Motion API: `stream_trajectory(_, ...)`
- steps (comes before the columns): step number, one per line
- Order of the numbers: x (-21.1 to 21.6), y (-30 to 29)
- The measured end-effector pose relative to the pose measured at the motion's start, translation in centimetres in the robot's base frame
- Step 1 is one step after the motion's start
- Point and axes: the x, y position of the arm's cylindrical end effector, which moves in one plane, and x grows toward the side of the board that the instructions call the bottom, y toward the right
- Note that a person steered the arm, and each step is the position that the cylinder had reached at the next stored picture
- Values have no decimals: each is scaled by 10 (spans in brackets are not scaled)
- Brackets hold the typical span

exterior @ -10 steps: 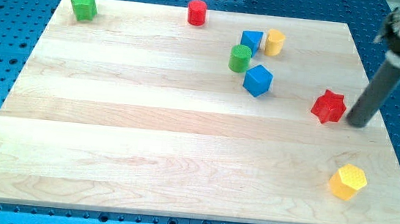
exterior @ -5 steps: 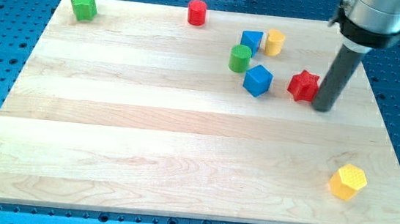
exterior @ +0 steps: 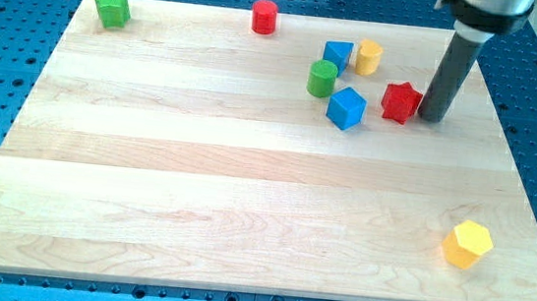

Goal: Slide the red star to the top right side of the board

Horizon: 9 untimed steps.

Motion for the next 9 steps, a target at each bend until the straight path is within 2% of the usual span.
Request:
stream_trajectory(1, 41, 22)
stream_trajectory(2, 63, -21)
stream_trajectory(3, 49, -60)
stream_trajectory(5, -40, 13)
stream_trajectory(6, 12, -9)
stream_trajectory(7, 17, -65)
stream_trajectory(9, -68, -15)
